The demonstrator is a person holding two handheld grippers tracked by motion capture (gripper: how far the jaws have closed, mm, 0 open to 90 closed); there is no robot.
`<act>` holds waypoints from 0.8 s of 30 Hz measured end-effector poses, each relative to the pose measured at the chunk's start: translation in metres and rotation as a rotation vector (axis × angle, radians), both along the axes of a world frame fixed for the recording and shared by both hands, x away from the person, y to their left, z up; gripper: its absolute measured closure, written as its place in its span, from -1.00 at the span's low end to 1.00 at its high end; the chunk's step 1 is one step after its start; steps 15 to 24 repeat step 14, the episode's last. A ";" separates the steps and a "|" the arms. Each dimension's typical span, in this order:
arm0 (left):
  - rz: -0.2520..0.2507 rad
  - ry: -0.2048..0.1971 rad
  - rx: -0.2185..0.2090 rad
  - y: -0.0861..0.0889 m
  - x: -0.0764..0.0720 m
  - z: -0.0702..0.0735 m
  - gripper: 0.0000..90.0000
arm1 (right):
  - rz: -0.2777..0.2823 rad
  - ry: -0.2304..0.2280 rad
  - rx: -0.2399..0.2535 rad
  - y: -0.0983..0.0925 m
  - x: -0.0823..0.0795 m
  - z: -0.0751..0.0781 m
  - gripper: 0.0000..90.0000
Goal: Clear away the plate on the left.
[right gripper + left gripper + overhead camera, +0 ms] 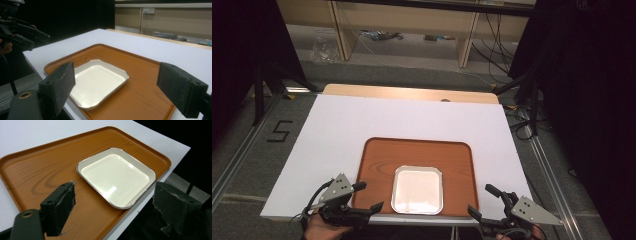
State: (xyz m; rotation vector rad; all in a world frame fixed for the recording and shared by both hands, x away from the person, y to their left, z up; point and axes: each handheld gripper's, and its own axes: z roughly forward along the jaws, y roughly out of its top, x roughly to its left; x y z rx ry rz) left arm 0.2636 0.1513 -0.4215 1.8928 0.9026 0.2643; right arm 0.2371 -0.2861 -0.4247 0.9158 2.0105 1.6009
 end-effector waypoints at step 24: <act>0.012 0.009 0.003 0.002 0.002 -0.001 -0.60 | 0.017 -0.008 0.009 0.001 0.002 -0.001 -0.64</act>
